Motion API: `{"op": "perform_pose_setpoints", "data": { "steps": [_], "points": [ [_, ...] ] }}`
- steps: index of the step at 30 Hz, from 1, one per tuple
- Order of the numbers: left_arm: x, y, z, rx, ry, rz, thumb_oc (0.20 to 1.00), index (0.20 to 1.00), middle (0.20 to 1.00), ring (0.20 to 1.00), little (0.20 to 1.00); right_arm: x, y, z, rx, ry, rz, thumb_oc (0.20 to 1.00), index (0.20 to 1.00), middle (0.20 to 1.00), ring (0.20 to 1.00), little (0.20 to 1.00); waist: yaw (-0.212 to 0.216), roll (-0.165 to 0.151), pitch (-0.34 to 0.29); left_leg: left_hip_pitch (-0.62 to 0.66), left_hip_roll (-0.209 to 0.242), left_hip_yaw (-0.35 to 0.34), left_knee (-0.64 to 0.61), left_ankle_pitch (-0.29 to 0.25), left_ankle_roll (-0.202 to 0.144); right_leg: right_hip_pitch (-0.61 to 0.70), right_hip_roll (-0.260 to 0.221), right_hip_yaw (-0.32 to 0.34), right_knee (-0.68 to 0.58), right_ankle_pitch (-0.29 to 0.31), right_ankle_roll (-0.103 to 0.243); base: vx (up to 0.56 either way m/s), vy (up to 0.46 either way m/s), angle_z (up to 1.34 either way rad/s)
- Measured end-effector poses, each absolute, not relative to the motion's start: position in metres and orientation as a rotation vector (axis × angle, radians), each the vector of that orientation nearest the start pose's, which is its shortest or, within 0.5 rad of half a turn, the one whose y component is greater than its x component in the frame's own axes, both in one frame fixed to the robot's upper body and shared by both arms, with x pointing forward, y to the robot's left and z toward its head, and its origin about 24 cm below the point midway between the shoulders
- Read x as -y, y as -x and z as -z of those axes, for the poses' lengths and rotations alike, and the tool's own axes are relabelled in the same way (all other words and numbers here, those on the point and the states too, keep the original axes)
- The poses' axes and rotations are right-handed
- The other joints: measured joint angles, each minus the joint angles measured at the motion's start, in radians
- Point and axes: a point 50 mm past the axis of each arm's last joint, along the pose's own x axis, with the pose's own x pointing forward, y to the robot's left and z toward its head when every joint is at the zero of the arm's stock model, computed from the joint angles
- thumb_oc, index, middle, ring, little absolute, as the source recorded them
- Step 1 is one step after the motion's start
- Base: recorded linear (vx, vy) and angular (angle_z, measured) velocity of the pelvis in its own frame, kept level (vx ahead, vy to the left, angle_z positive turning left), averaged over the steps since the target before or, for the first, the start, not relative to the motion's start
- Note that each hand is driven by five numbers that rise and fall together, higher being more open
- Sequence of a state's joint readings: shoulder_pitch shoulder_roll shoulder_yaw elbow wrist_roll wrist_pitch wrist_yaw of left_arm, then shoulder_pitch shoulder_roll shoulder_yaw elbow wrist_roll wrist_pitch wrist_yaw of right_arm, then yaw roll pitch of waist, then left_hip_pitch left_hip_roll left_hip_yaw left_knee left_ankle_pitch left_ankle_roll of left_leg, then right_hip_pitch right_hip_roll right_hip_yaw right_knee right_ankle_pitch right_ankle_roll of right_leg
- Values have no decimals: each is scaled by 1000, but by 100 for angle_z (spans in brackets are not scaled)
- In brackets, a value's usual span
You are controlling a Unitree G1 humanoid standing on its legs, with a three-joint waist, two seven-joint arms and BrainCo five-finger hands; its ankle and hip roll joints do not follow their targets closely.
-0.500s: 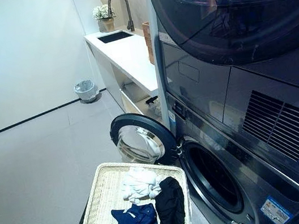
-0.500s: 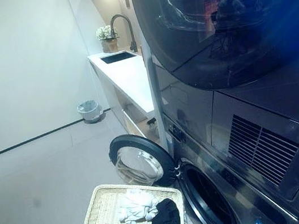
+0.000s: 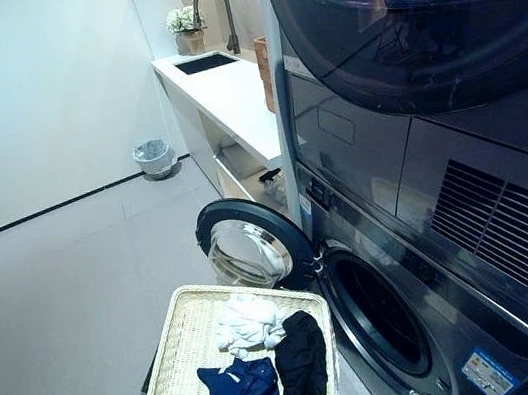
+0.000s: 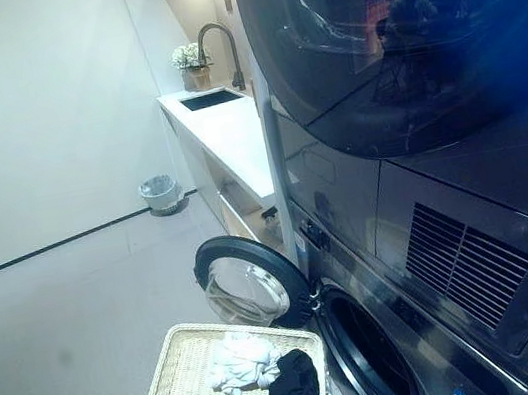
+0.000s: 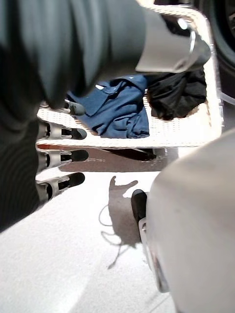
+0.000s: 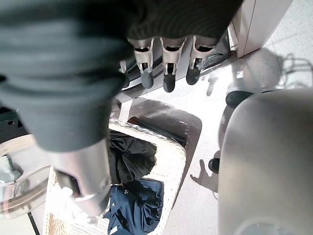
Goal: Put the clothes into the washing machine.
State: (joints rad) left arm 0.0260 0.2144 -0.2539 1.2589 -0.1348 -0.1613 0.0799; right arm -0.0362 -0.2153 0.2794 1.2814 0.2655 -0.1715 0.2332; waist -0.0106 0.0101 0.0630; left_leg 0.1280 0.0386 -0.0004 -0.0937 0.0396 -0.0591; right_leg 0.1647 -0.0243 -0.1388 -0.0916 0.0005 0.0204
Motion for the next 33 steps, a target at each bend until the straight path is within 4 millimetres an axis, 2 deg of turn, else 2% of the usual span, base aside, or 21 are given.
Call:
{"op": "perform_pose_setpoints", "data": {
  "steps": [5,9,12,14,18,19,21,22,25,29,33],
  "points": [
    [-225,-89,160,-1089,-372,-175,1000,1000,1000,1000,1000,208,-106,159,-1089,32,-154,1000,1000,1000,1000,1000,1,3,32,-31,5,7,5,1,-1,-38,2,9,1,4,-3,-7,26,-4],
    [-232,-118,149,-966,-544,-278,1000,1000,1000,1000,1000,214,-124,153,-1043,47,-147,1000,1000,1000,1000,1000,-1,13,99,-75,4,26,5,18,0,-92,3,23,1,32,-8,-126,49,-15],
    [-238,-167,126,-779,-692,-324,1000,1000,1000,1000,1000,214,-150,144,-979,64,-160,1000,1000,1000,1000,1000,-4,11,183,-133,4,35,19,30,3,-150,2,39,7,54,-10,-119,89,-11],
    [-239,-188,114,-700,-747,-356,1000,1000,1000,1000,1000,213,-165,138,-936,70,-164,1000,1000,1000,1000,1000,-3,12,224,-152,4,50,21,34,5,-179,2,51,19,58,-7,-32,97,-19],
    [-243,-222,91,-571,-788,-436,1000,1000,1000,1000,1000,211,-192,124,-835,80,-165,1000,1000,1000,1000,1000,-31,9,290,-178,-4,56,20,41,11,-215,1,73,24,65,0,-25,88,-10],
    [-243,-222,91,-571,-788,-436,1000,1000,1000,1000,1000,211,-192,124,-835,80,-165,1000,1000,1000,1000,1000,-31,9,290,-178,-4,56,20,41,11,-215,1,73,24,65,0,-25,72,-15],
    [-242,-243,77,-520,-790,-465,1000,1000,1000,1000,1000,211,-201,119,-806,85,-163,1000,1000,1000,1000,1000,-50,8,330,-202,-6,66,25,42,13,-248,-2,78,36,69,-1,-79,70,-17],
    [-245,-259,64,-484,-786,-491,1000,1000,1000,1000,1000,207,-216,111,-761,94,-179,1000,1000,1000,1000,1000,-55,0,364,-257,-7,78,59,39,12,-309,-6,92,69,69,0,-94,60,-21],
    [-254,-289,38,-454,-759,-530,1000,1000,1000,1000,1000,202,-246,92,-660,99,-190,1000,1000,1000,1000,1000,-63,-10,456,-313,-9,86,85,41,19,-377,-6,106,108,74,1,-81,54,-15],
    [-262,-303,24,-504,-755,-525,1000,1000,1000,1000,1000,192,-267,75,-575,90,-205,1000,1000,1000,1000,1000,-68,-33,470,-377,-10,107,113,40,18,-459,-6,132,153,72,3,-56,44,-18],
    [-269,-305,22,-580,-716,-538,1000,1000,1000,1000,1000,185,-281,61,-503,70,-202,1000,1000,1000,1000,1000,-93,-44,473,-451,-10,110,146,41,19,-542,-7,137,198,71,3,-85,33,-4]
  ]
}}
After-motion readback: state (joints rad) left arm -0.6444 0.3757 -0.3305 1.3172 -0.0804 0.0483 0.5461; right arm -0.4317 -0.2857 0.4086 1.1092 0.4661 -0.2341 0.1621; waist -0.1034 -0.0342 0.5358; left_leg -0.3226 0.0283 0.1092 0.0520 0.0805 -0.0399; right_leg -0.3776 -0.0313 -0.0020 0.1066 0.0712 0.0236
